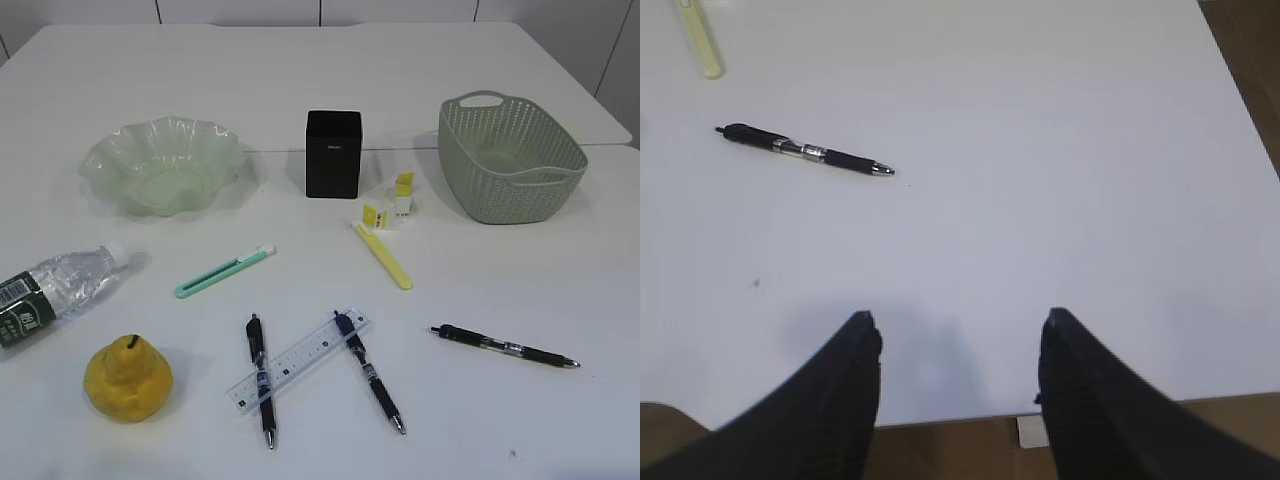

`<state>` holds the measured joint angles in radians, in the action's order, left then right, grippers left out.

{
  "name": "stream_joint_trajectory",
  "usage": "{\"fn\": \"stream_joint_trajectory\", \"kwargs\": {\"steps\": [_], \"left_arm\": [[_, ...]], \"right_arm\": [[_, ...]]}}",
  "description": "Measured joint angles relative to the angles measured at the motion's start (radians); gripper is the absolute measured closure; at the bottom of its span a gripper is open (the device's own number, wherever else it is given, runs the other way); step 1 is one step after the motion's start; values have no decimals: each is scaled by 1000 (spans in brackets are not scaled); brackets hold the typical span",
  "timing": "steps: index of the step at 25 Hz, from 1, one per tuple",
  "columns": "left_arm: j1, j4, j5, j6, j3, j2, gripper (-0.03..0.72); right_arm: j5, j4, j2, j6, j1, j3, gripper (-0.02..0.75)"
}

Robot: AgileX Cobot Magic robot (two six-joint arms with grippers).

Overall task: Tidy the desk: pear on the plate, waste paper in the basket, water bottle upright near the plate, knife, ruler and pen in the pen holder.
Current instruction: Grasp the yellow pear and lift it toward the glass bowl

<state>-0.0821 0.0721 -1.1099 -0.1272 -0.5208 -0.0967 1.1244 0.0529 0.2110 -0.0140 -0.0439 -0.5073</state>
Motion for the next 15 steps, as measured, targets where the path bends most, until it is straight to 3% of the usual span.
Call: {"fn": "stream_joint_trajectory", "kwargs": {"steps": [4,15], "left_arm": [[0,1,15,16,-39,-56,239],[0,87,93,27,-169,-304,234]], "right_arm": [[-2,0,24,-1,0,0,349],[-13,0,107,-43,0,-6,349]]}}
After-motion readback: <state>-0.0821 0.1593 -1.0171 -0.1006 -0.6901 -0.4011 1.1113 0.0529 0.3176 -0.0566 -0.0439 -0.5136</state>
